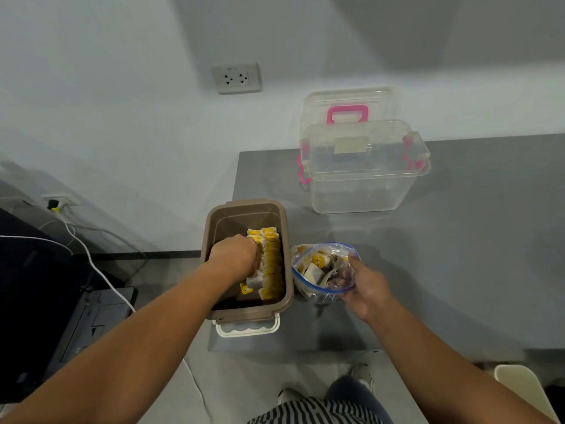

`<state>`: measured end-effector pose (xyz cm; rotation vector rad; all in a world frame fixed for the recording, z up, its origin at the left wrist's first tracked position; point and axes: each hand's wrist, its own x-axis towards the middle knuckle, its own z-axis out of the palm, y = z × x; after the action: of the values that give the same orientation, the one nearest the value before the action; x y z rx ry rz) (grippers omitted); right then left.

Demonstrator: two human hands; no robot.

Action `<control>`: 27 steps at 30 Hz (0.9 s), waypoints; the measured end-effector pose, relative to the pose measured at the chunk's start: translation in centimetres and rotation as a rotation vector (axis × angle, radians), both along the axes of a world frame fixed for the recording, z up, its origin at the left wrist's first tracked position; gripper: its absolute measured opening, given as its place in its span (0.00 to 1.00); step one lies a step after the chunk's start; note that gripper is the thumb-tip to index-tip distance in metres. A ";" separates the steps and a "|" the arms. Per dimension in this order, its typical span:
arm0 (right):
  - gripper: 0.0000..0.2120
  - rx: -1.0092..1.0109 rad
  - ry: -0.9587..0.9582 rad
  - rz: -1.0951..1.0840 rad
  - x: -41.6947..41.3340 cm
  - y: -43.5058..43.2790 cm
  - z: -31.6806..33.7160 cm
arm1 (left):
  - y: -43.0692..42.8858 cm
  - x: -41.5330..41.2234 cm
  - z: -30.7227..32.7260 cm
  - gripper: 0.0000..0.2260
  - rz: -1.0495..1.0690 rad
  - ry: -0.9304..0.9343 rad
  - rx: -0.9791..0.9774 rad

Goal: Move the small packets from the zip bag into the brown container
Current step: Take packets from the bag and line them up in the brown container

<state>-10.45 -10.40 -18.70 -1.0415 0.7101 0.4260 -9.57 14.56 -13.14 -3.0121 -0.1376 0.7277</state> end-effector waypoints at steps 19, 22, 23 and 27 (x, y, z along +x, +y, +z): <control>0.07 0.008 0.004 0.003 -0.3 0.1 0.6 | -0.4 -0.4 -0.5 0.22 -0.014 0.158 0.103; 0.07 0.002 0.000 0.008 -0.3 0.2 0.6 | -1.0 -0.4 -0.2 0.17 -0.015 0.257 0.094; 0.07 0.002 0.001 0.010 -0.3 0.2 0.6 | -1.2 -0.4 -0.2 0.16 -0.015 0.274 0.093; 0.08 0.001 0.000 0.020 -0.3 0.1 0.3 | -1.5 -0.1 0.4 0.16 -0.001 0.232 0.088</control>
<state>-10.74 -10.31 -18.41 -1.0484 0.7003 0.4434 -9.67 13.03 -12.76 -2.8190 -0.1552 1.0342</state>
